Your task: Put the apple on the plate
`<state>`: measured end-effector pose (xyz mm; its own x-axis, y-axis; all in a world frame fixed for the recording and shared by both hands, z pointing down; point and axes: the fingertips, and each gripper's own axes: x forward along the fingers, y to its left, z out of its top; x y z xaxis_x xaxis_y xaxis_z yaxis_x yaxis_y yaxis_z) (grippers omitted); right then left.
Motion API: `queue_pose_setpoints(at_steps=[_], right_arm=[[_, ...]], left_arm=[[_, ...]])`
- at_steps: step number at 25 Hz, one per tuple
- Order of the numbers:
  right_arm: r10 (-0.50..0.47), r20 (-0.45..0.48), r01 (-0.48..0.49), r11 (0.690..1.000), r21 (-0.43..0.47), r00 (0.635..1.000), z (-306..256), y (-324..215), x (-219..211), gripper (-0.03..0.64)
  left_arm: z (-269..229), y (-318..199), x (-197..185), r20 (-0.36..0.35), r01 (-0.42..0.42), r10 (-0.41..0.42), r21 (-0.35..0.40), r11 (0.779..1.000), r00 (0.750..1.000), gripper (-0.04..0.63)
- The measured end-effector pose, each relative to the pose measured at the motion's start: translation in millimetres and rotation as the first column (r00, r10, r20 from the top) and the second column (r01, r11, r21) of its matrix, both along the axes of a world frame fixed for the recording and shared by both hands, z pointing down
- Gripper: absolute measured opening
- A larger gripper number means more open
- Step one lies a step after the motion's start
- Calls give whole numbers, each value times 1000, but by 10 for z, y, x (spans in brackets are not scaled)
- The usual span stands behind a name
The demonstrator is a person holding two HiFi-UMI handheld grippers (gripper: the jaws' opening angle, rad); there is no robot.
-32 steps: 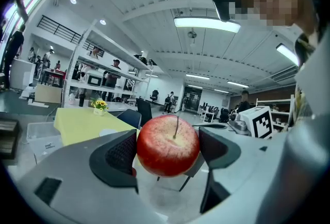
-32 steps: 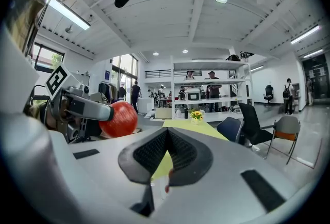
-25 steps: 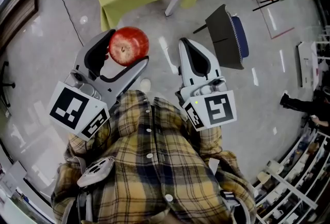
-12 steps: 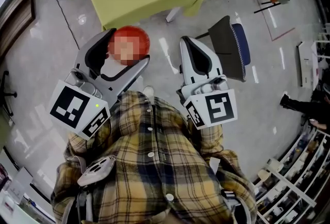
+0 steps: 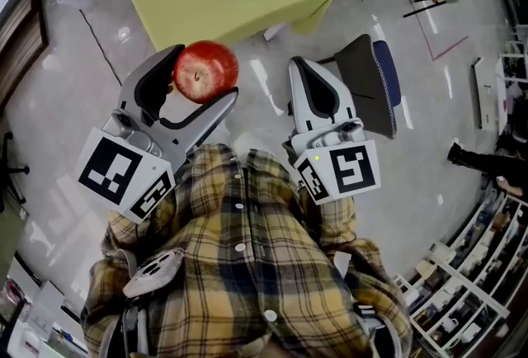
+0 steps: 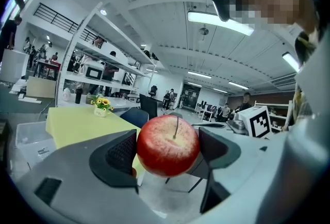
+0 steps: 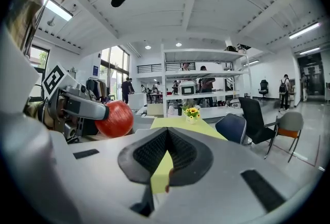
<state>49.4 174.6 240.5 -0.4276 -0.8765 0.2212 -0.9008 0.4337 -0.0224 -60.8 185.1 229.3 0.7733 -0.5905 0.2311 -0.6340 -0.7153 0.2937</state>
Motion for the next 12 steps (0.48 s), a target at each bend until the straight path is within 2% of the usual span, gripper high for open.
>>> queue_pose_setpoints(at_steps=[6, 12], right_arm=[[11, 1, -11, 999, -32, 1000, 91, -164, 58, -5], [-5, 3, 5, 999, -47, 1000, 133, -428, 130, -5]], left_arm=[[61, -192, 75, -12, -18, 18, -17, 1000, 1000, 390], [105, -441, 124, -2, 4, -4, -34, 999, 1000, 390]])
